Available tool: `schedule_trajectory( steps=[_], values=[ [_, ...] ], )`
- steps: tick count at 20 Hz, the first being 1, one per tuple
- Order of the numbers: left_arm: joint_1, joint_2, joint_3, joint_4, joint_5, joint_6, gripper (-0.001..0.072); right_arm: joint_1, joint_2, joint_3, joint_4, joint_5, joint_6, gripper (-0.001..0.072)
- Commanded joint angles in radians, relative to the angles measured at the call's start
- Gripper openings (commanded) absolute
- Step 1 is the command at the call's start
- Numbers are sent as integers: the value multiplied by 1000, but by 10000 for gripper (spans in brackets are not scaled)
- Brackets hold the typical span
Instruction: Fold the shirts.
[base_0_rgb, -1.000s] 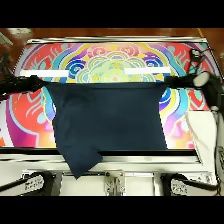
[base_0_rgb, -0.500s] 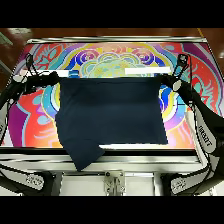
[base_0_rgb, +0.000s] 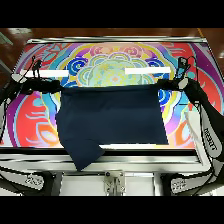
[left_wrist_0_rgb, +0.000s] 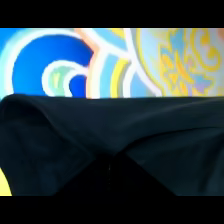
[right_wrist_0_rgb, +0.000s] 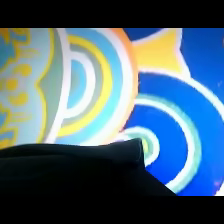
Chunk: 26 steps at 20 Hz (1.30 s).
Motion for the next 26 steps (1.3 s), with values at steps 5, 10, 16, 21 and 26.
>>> schedule_trajectory(
  steps=[5,10,16,21,26],
  values=[
    [-5,-16,-6,211,-402,-202,37,-77,-5,0,-7,427,36,71],
    [-21,-44,-27,211,-405,-269,38,-72,-54,0,36,479,45,71],
    [-32,-80,-26,211,-423,-349,312,-77,-57,1,52,504,56,488],
    [57,14,-24,254,-624,-346,602,-183,84,2,-69,739,-32,561],
    [188,323,-380,263,-584,-272,601,-449,238,-37,-175,929,-72,561]
  ],
)
